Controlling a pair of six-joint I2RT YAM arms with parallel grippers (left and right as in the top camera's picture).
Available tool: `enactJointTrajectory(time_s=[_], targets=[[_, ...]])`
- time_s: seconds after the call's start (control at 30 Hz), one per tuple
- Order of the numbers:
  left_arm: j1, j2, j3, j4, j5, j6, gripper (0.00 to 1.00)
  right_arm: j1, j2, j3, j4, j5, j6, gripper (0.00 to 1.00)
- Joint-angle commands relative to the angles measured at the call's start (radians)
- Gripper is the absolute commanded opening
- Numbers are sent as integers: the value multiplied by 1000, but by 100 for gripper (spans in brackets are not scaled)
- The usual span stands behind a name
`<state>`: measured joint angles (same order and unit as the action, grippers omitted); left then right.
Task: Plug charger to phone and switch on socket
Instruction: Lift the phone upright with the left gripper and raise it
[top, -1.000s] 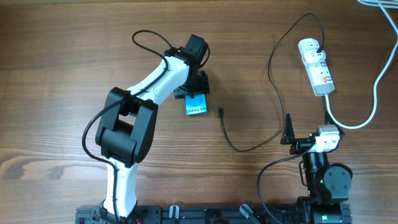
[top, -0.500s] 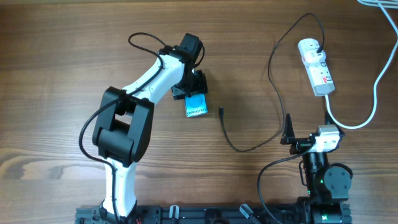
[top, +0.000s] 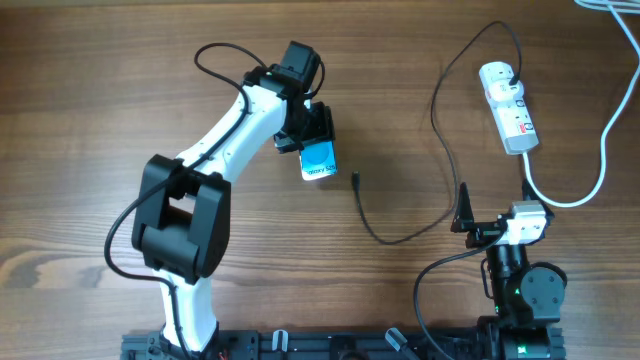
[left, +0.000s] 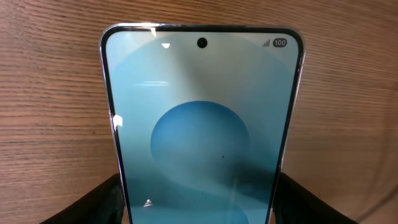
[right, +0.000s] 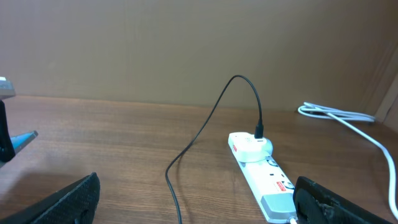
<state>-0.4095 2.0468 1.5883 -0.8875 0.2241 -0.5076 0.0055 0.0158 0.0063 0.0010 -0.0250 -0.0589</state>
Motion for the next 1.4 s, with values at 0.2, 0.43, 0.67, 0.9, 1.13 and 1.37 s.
enactJointTrajectory(time_s=[0.2, 0.43, 0.67, 0.9, 1.13, 1.37], targets=[[89, -44, -4, -13, 231, -6, 66, 4, -2, -1, 3, 2, -17, 100], [105, -44, -4, -23, 282, -6, 66, 4, -2, -1, 3, 1, -17, 100], [108, -44, -4, -23, 399, -7, 66, 4, -2, -1, 3, 2, -17, 100], [151, -44, -4, -19, 561, -34, 66, 4, -2, -1, 3, 2, -17, 100], [222, -44, -4, -19, 741, -79, 66, 4, -2, -1, 5, 2, -19, 100], [277, -44, -4, -19, 865, -102, 66, 4, -2, -1, 89, -358, 510, 100]])
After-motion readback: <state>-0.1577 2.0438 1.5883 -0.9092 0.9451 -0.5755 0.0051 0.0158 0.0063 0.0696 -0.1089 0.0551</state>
